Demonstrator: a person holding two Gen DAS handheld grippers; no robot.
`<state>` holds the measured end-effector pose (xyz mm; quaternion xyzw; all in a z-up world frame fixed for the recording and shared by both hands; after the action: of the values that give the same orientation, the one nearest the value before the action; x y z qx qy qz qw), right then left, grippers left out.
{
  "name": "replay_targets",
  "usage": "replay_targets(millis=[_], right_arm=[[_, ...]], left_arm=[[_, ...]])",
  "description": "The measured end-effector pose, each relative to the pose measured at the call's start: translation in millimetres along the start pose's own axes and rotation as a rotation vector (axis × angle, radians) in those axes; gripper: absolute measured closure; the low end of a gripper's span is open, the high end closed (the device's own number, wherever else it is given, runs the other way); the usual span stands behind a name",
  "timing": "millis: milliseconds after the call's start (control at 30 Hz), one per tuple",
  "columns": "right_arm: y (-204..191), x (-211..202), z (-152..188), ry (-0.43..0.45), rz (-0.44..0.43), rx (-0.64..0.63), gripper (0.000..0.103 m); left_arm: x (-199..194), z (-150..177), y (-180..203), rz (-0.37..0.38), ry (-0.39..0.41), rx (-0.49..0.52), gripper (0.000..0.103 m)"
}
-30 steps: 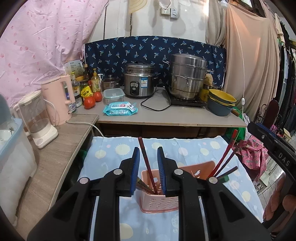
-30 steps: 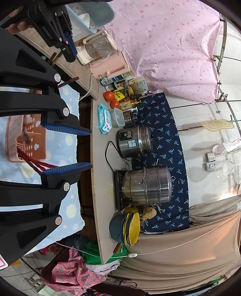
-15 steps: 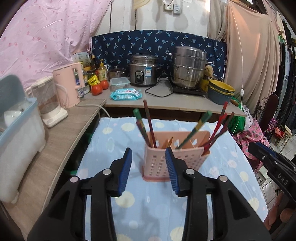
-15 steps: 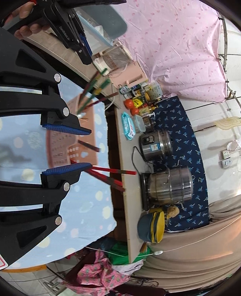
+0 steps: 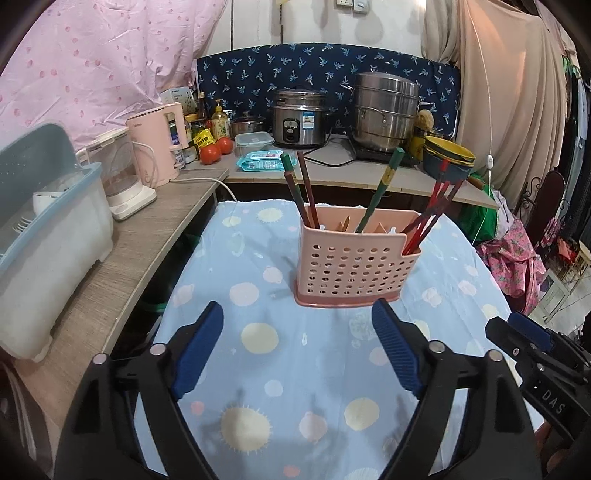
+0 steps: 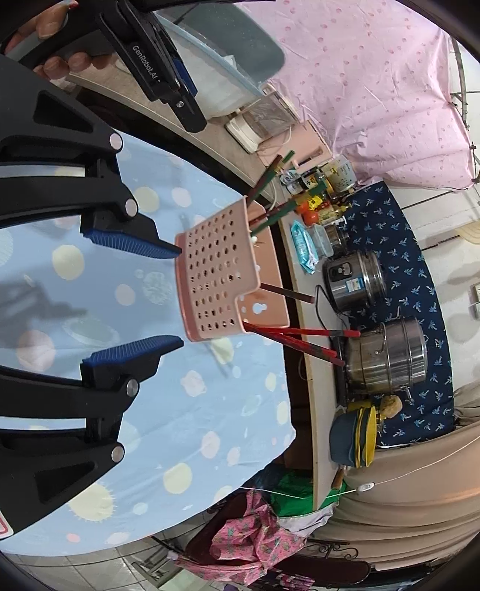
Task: Organize utensils
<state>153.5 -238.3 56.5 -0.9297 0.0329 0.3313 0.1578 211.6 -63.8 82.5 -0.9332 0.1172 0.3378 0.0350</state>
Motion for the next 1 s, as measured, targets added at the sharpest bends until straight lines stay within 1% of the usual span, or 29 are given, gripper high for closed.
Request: replay_targets(millis=[67, 133, 200, 367, 433, 500, 700, 1000], right_arm=[[-5.2, -4.5, 2.7, -0.008, 0.008, -0.019, 0.054], [-10.6, -8.4, 4.4, -0.013, 0.016, -0.037, 0.049], [-14.2, -10.7, 6.7, -0.022, 0.014, -0.044, 0.045], [-16.6, -12.8, 10.2, -0.036, 0.037, -0.061, 0.031], [-16.3, -12.6, 11.5, -0.046, 0.034, -0.055, 0.023], [-16.0, -12.4, 12.2, -0.053, 0.03, -0.051, 0.019], [-13.0, -14.5, 11.8, -0.045, 0.049, -0.047, 0.018], [-11.3, -13.5, 11.7, -0.032, 0.084, -0.057, 0.017]], left_arm=[[-2.6, 0.9, 2.2, -0.002, -0.006, 0.003, 0.02], [-4.1, 1.9, 3.7, -0.013, -0.01, 0.006, 0.013], [-4.3, 3.1, 6.1, -0.018, -0.015, 0.015, 0.01], [-1.4, 7.9, 11.3, -0.011, -0.048, 0.019, 0.008], [-0.8, 9.5, 12.4, -0.017, -0.058, 0.018, 0.007], [-0.4, 11.3, 13.5, -0.016, -0.064, 0.021, 0.007], [0.9, 14.8, 15.6, -0.026, -0.08, 0.035, 0.007], [5.8, 16.6, 13.0, -0.033, -0.096, 0.024, 0.007]])
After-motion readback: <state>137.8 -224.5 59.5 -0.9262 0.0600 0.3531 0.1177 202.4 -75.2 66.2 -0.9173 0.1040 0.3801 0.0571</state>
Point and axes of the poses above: each gripper's, at about its wrist camera, not at the fingertips, and x roughly the way its jaws point, y to its right, z to its underside, the point moved 6 cm from there along x, roughly the way its jaws point, and after that the axes turned 1 degree about -y, right-handed, at the moved point
